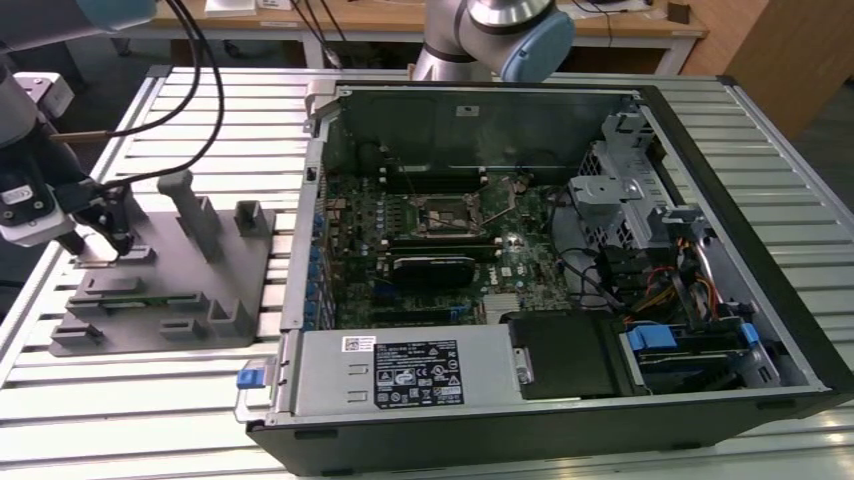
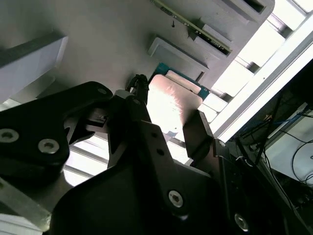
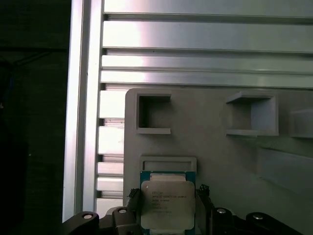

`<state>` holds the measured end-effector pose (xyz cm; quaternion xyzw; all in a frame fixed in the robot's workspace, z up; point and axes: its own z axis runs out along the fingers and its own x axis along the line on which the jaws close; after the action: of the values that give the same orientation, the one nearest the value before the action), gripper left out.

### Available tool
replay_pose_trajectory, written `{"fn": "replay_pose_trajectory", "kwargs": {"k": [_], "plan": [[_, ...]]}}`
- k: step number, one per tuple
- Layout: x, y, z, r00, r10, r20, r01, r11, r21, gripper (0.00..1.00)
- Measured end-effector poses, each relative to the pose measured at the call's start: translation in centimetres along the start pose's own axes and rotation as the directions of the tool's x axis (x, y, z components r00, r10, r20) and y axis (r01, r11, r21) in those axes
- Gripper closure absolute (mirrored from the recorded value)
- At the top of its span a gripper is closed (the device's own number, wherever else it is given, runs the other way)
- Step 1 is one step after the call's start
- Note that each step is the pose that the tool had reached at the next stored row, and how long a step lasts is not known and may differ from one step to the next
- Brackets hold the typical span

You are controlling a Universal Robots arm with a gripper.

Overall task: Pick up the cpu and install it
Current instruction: 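Pick up the cpu and move it towards the insertion slot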

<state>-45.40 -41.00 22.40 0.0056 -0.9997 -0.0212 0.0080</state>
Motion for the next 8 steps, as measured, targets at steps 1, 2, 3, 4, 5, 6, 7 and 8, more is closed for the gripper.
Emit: {"fn": "replay_pose_trajectory", "kwargs": {"k": [1,2,3,4,5,6,7,8], "plan": [[0.0,0.01,-0.12,1.0,0.0,-0.0001,0.0,1.0,-0.0001,0.47],[0.01,0.02,-0.3,1.0,0.0,-0.0001,0.0,1.0,-0.0002,0.47],[0.01,0.03,-0.56,1.0,0.0,0.0,0.0,1.0,-0.0002,0.47],[0.01,0.04,-0.85,1.0,0.0,0.0,0.0,1.0,-0.0002,0.47],[0.01,0.05,-1.08,1.0,0.0,0.0,0.0,1.0,-0.0003,0.47],[0.02,0.07,-1.34,1.0,0.0,0.0,0.0,1.0,-0.0003,0.47],[0.02,0.08,-1.57,1.0,0.0,-0.0001,0.0,1.0,-0.0003,0.47],[0.03,0.1,-1.81,1.0,0.0,0.0,0.0,1.0,-0.0003,0.47]]}}
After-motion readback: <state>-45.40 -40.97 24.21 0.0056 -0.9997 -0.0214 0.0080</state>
